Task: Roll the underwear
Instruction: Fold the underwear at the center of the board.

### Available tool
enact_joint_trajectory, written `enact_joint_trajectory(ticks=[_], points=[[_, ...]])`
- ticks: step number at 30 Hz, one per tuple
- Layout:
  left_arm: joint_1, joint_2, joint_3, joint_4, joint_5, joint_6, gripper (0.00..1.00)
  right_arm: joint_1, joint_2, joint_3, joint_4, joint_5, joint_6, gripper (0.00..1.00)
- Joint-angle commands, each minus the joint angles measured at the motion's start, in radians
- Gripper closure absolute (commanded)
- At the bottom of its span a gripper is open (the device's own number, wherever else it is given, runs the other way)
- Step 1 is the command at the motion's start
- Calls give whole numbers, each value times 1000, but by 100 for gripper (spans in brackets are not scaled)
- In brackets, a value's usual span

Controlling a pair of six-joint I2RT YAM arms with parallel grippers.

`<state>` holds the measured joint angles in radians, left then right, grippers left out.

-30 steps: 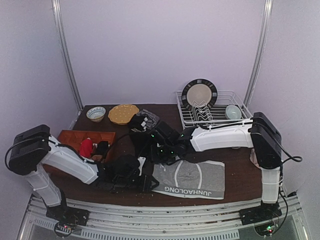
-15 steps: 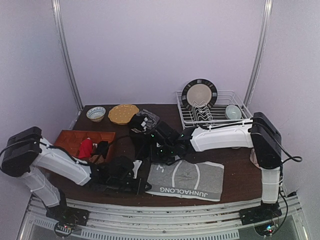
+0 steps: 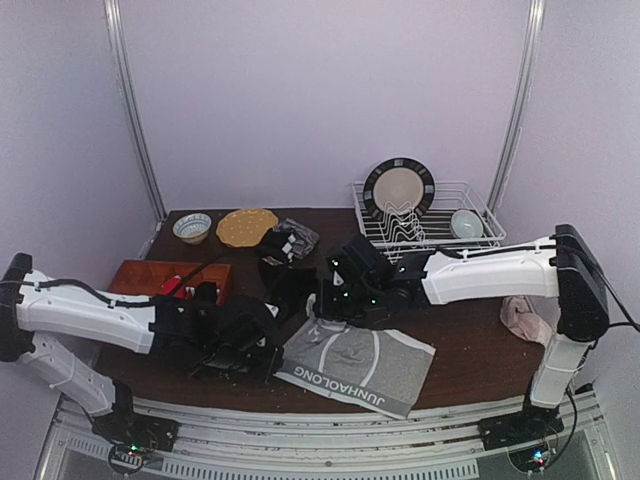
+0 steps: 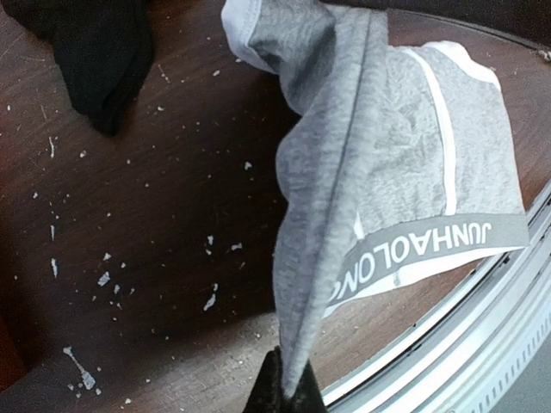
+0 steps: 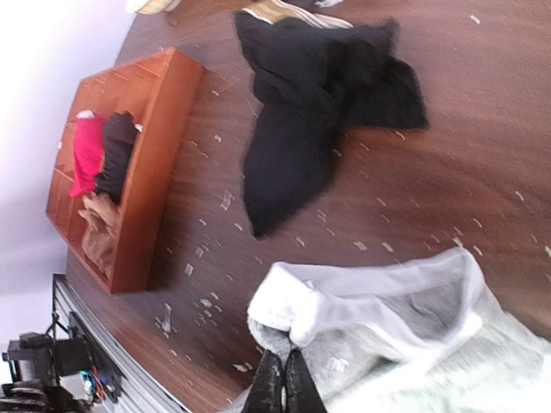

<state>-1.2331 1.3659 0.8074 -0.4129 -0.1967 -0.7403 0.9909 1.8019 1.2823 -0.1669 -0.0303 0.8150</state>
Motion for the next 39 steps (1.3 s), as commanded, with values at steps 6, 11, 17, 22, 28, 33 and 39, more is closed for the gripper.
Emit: enact_joint_trajectory(ticks=[6,11,17,22,28,33,39], points=[[-118,225,226,-148,-106,82,100,-20,-242,-297,66,72,89,100],[-151,356,339,-148,-93,107,100,-40,-376,-434,52,118,122,100],[-191,438,448,-158,-104,141,100,-62,-556,-577,-3,175,164,100],[-207,496,521,-162,-102,183,100,-67,-673,-666,-54,216,198,100],[-216,580,619,-162,-45,228,100,-72,-780,-742,-143,266,237,100],[-223,677,708,-157,35,266,100,-76,-843,-793,-205,300,247,100],[-239,747,767,-144,71,292,100,-78,-880,-847,-224,287,273,100]])
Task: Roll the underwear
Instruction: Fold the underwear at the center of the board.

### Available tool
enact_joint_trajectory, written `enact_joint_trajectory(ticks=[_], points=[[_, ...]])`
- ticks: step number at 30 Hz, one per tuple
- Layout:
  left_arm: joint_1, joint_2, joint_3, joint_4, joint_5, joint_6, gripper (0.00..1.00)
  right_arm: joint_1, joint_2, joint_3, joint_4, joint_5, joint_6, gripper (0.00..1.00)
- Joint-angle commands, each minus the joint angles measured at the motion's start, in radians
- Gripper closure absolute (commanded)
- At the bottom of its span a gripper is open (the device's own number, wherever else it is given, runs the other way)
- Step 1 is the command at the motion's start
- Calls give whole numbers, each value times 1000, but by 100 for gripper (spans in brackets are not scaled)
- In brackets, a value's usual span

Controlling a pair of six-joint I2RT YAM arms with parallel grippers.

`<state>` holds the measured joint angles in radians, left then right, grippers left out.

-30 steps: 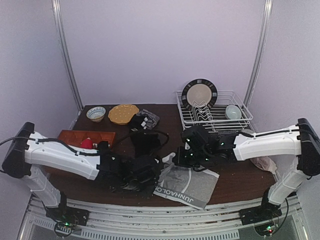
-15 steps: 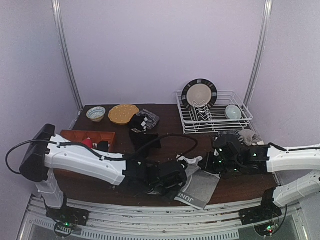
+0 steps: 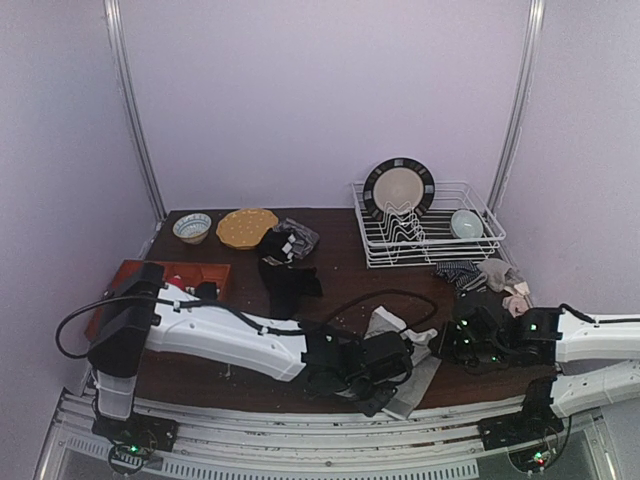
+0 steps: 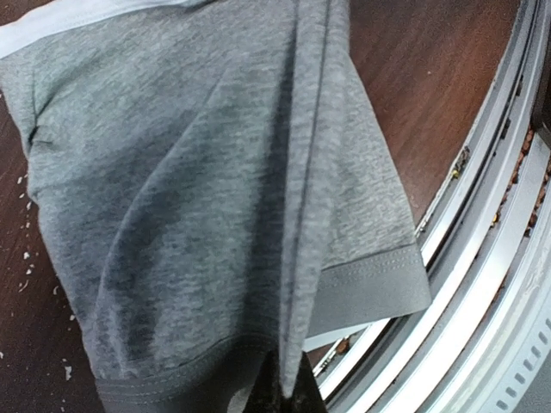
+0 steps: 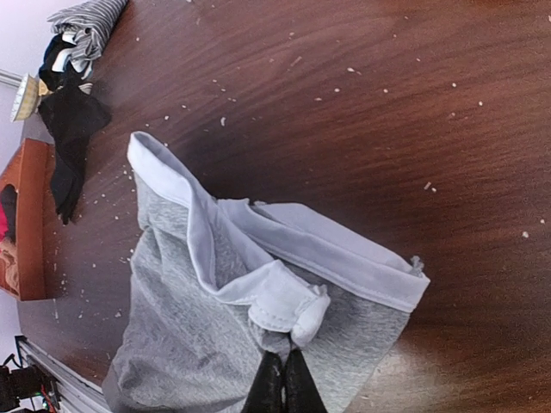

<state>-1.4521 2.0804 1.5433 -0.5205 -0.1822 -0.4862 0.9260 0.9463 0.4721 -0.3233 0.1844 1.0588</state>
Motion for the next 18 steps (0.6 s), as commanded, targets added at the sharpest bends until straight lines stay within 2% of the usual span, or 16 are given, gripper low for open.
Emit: enact_joint_trajectory(ticks=[1,8,12,13,15,16,18], points=[[-21,34,34,-34,59,40,100,-14,-29,-46,-69,68,33,100],[-22,85,74,-21,117,71,100,-14,-91,-106,-100,75,67,100],[-24,121,106,-22,154,89,100,-13,-73,-129,-78,58,76,100],[-25,118,105,-22,157,92,90,-15,-62,-126,-73,47,69,89],[-30,91,90,-22,134,93,60,-15,-56,-102,-91,28,54,64],[-33,69,75,-19,119,93,50,-13,-61,-88,-106,26,47,56],[-36,7,24,-1,99,94,36,-6,-95,-58,-141,35,31,47]])
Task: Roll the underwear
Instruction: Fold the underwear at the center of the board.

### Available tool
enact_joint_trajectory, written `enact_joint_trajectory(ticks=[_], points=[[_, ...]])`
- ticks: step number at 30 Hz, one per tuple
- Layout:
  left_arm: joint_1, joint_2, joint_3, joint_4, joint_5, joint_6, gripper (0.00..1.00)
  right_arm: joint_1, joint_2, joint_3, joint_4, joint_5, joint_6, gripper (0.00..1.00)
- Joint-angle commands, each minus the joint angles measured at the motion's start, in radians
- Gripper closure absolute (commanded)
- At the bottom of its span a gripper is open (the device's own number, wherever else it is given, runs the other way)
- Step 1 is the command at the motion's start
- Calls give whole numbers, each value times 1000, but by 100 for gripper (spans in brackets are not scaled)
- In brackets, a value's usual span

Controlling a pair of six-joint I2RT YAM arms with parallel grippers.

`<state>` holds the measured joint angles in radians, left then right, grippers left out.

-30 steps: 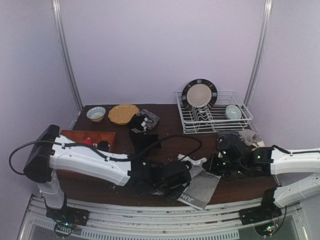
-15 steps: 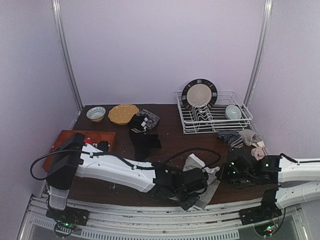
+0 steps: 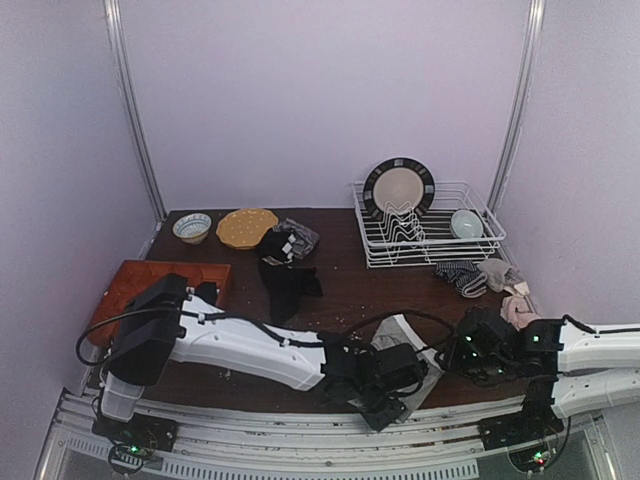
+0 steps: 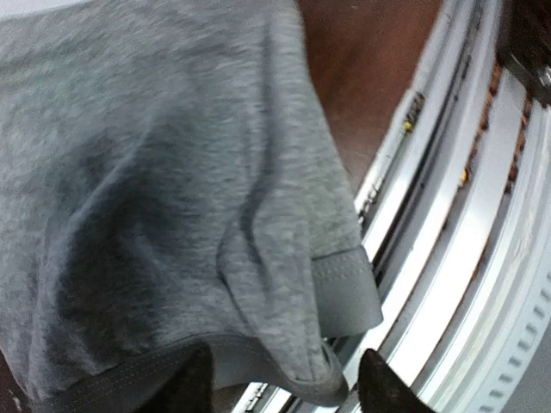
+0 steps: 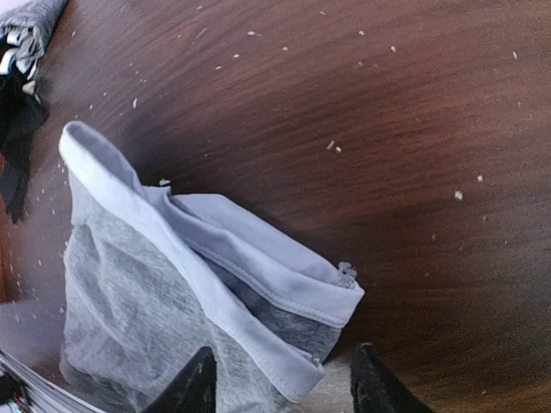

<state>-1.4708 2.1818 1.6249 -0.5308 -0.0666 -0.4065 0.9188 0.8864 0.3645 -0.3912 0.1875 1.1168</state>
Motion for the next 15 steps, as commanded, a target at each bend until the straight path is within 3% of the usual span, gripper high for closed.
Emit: enact_joint_trajectory(ticks=[1,2,3,5,8,11,15], points=[[-17,-129,-84,17,-27,12,24,4,-60,61,-89,38,-33,44],[-16,-167,-110,24,-38,11,7,4,-82,73,-112,46,-36,41],[-17,-208,-136,28,-47,8,3,5,-100,85,-124,51,-41,40],[-15,-292,-202,42,-79,-1,2,8,-114,102,-118,38,-64,42],[17,-408,-327,119,-89,-23,3,12,-44,105,-5,-58,-111,65],[112,-430,-401,184,-11,-56,10,19,93,135,40,-119,-157,79],[198,-374,-400,274,78,-51,33,21,216,142,76,-148,-175,87]])
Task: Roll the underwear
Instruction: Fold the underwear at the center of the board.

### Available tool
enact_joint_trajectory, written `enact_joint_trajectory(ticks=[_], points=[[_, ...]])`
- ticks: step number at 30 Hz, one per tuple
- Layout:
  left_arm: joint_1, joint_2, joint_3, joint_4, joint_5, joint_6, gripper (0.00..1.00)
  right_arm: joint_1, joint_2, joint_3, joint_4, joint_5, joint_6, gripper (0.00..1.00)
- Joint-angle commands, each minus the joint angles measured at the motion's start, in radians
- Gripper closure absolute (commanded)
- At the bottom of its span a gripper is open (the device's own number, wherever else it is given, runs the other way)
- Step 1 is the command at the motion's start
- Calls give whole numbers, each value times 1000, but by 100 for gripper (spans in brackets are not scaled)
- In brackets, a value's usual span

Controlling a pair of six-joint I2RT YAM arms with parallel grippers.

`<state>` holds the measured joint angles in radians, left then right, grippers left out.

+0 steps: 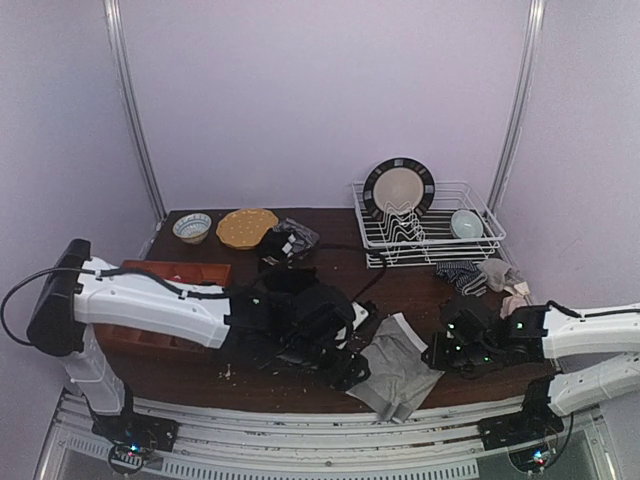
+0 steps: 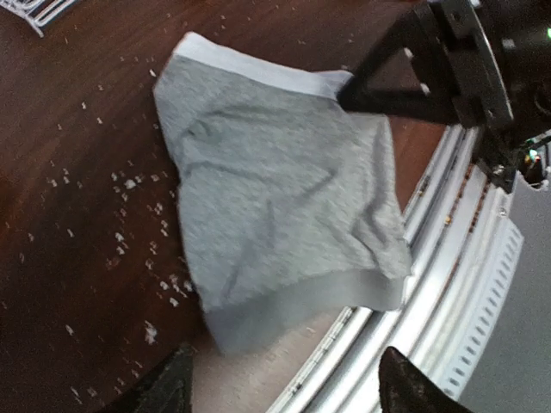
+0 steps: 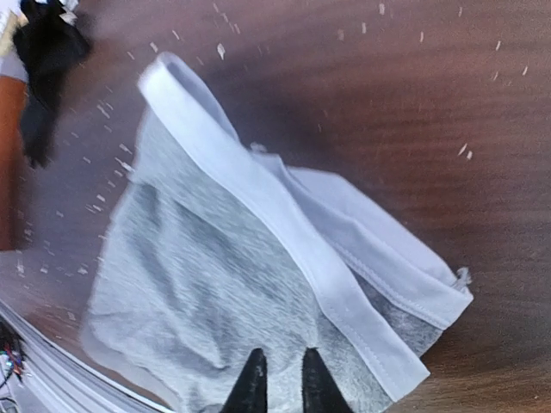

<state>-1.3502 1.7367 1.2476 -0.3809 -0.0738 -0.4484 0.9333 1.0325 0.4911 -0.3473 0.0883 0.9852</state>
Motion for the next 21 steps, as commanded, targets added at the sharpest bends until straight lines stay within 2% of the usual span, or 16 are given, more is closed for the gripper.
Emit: enact_joint_trajectory(ticks=[1,8,10,14,16,18,21], points=[[94,94,-10,135,105,-11,37,6,81,7,29,-37,-36,89],[139,272,47,192,183,-19,39,-44,81,-92,29,11,-15,90],[140,292,38,225,221,-22,48,-74,91,-100,33,5,-32,89],[138,292,-16,300,290,-45,81,-143,131,-79,41,-12,-86,88],[131,268,-58,331,284,-62,93,-170,162,-57,57,-20,-118,88],[117,242,-96,336,256,-75,100,-196,225,-18,70,-36,-150,87],[88,204,-134,295,180,-95,100,-218,320,51,69,-45,-196,87]])
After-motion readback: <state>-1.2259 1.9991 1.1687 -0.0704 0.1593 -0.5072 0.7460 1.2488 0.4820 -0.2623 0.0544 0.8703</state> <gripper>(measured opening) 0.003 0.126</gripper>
